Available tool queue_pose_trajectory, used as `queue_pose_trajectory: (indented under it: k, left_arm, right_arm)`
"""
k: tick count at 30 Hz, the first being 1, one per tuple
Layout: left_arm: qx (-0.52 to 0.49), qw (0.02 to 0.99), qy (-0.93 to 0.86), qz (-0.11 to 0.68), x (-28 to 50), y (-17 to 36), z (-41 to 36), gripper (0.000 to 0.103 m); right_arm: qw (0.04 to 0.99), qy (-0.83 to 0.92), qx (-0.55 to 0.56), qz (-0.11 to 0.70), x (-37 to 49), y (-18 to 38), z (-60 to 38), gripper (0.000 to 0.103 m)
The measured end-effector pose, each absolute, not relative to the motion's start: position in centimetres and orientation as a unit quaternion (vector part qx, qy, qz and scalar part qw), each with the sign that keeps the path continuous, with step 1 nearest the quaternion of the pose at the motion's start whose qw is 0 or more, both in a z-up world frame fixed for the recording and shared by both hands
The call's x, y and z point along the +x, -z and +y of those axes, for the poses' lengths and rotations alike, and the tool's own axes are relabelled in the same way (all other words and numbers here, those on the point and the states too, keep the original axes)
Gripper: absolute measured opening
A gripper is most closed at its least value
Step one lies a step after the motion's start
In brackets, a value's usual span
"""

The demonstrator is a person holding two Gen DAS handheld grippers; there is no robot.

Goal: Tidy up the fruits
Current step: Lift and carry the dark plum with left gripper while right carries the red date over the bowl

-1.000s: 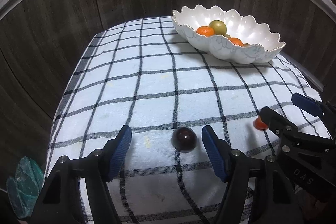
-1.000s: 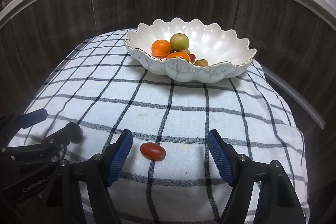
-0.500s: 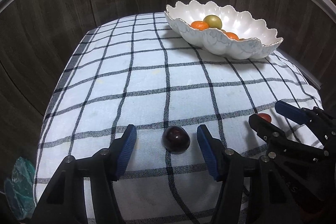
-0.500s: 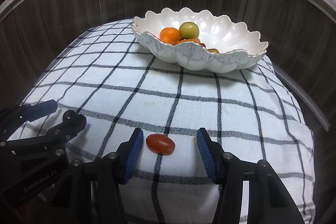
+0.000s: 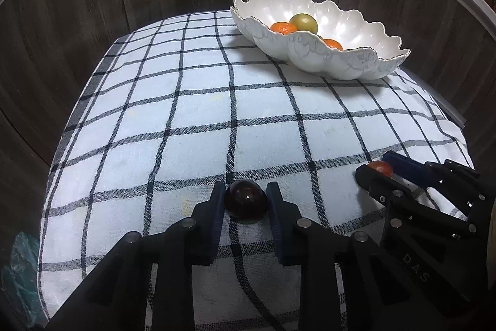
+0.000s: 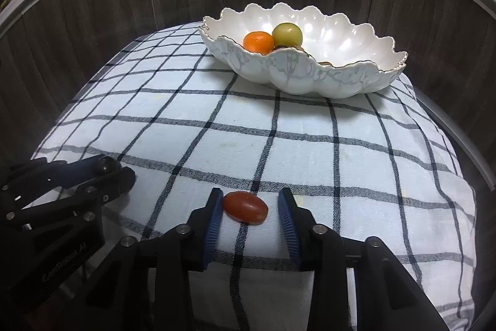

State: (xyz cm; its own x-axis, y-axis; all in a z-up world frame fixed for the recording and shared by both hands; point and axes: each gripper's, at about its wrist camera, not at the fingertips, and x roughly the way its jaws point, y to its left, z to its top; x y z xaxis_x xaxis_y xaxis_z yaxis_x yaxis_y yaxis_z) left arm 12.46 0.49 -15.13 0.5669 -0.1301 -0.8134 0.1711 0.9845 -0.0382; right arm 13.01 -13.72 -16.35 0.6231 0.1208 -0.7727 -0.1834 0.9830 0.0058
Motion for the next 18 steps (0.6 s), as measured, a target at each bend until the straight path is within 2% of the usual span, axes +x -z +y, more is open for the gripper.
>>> queue_pose_trajectory:
  k: [1, 18]
  left_arm:
    - [0.022, 0.885, 0.085, 0.457, 12.5, 15.1, 0.5, 0.027]
    - [0.029, 0.895, 0.079, 0.437, 12.0, 13.7, 0.3, 0.027]
  right_arm:
    - [0.9, -0.088, -0.036, 0.425, 13.0, 16.3, -13.7, 0.03]
    - [0.911, -0.093, -0.032, 0.4, 12.8, 14.5, -13.7, 0.029]
